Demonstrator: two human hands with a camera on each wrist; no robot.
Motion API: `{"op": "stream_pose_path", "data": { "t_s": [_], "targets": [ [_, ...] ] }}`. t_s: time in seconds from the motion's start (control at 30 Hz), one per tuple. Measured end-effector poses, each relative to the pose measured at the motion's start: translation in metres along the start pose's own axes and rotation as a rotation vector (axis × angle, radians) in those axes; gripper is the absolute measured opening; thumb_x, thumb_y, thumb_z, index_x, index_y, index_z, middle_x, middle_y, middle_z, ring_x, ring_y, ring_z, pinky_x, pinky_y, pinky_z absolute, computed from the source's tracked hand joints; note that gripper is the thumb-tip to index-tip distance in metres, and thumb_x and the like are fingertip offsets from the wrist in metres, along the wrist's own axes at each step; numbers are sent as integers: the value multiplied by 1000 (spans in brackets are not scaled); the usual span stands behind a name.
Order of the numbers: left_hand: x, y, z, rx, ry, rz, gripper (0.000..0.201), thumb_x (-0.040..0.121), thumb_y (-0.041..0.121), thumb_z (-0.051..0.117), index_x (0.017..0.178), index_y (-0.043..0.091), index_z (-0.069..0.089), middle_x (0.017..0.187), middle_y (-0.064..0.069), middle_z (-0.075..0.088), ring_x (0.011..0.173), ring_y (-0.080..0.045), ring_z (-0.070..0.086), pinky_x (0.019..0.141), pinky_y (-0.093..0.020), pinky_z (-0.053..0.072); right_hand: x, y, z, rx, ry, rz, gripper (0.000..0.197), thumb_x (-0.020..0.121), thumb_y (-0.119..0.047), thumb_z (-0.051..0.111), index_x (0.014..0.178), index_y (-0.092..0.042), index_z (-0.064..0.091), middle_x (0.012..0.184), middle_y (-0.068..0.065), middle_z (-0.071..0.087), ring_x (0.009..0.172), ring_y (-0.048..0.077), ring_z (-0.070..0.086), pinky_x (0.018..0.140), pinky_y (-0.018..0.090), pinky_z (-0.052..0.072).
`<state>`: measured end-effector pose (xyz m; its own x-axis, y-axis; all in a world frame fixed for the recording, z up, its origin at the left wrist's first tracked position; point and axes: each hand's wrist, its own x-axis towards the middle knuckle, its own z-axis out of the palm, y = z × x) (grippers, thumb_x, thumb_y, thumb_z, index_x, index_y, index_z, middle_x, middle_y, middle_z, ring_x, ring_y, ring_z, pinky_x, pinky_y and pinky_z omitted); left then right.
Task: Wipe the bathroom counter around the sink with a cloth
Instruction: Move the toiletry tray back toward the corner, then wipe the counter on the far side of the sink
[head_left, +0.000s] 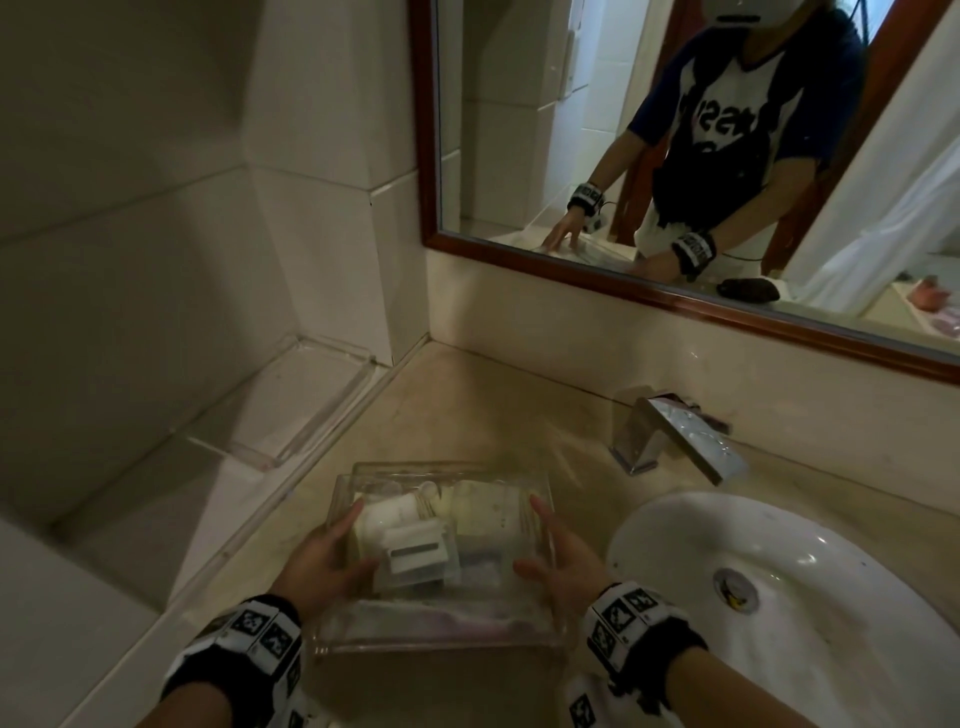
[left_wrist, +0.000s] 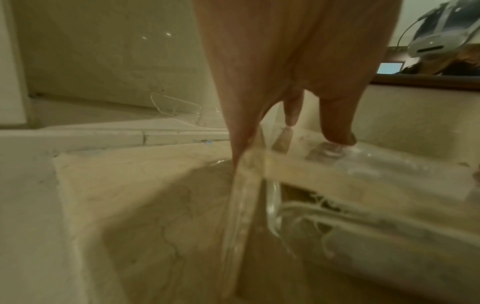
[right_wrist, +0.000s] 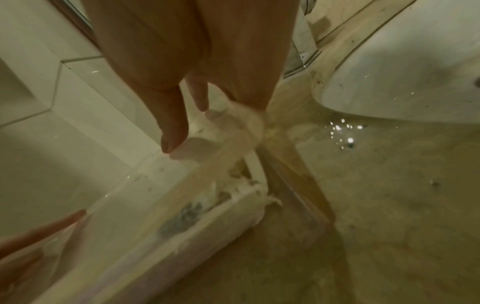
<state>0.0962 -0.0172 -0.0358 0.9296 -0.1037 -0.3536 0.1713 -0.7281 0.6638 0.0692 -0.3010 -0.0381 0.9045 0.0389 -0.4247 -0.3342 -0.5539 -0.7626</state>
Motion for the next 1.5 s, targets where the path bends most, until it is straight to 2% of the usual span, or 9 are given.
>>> {"op": "stream_pose_path", "data": {
  "t_s": [0.2,0.4,0.67,0.8,0.9,1.03,1.2,1.37,1.5],
  "targets": [
    [5,9,-1,235,28,-12,77,77,49,63,145,37,28,145,-9,42,128,-26,47,106,-35,42,-7,-25,-14,-426,-73,41,86,88,-29,61,149,-31,0,148,10,37,133,26,41,108,31,36],
    [-29,61,33,435,219,259,62,89,24,56,145,33,29,156,1,21,143,-18,26,119,-35,20,-67,-17,-50,-596,65,-98,60,88,-29,61,143,-22,35,147,3,41,134,20,39,109,25,29],
    [-93,93,128,388,-68,663,51,81,26,37,129,22,53,137,-14,53,126,-29,53,105,-37,42,-212,84,-60,-701,-42,2,57,89,-50,49,142,-34,34,155,-3,25,143,16,24,117,25,17],
    [-124,96,183,536,-425,703,62,92,18,45,149,19,22,160,1,9,147,-16,15,119,-26,15,-253,131,-26,-778,-118,-31,84,62,-83,8,139,-51,22,158,7,15,143,31,21,116,40,21],
    [-136,99,213,580,-491,701,63,95,27,46,150,23,15,161,3,6,148,-11,9,119,-24,16,-255,142,-11,-774,-118,31,55,83,-70,21,136,-59,16,159,3,-3,146,31,8,117,49,20],
    [-140,111,236,654,-500,660,61,95,26,43,150,24,16,160,3,11,147,-10,14,120,-27,16,-248,152,-5,-788,21,33,47,96,-23,46,141,-29,35,157,15,8,141,40,15,114,55,19],
    [-151,142,263,581,-423,609,54,98,27,40,149,24,21,158,2,20,145,-13,24,118,-27,20,-262,188,-25,-677,210,-2,65,57,-29,85,113,-32,54,117,15,64,93,33,68,75,40,58],
    [-161,165,292,735,-499,510,88,84,53,58,151,28,7,161,1,2,149,-17,0,121,-40,5,-319,248,-87,-370,696,179,42,90,-19,53,132,-22,51,140,17,44,124,36,45,106,36,35],
    [-160,167,291,930,-569,538,109,72,60,67,151,26,0,161,3,-2,149,-19,-7,120,-45,1,-348,296,-124,-240,836,419,46,90,-16,56,135,-12,47,139,24,39,125,40,39,108,38,29]
  ]
}}
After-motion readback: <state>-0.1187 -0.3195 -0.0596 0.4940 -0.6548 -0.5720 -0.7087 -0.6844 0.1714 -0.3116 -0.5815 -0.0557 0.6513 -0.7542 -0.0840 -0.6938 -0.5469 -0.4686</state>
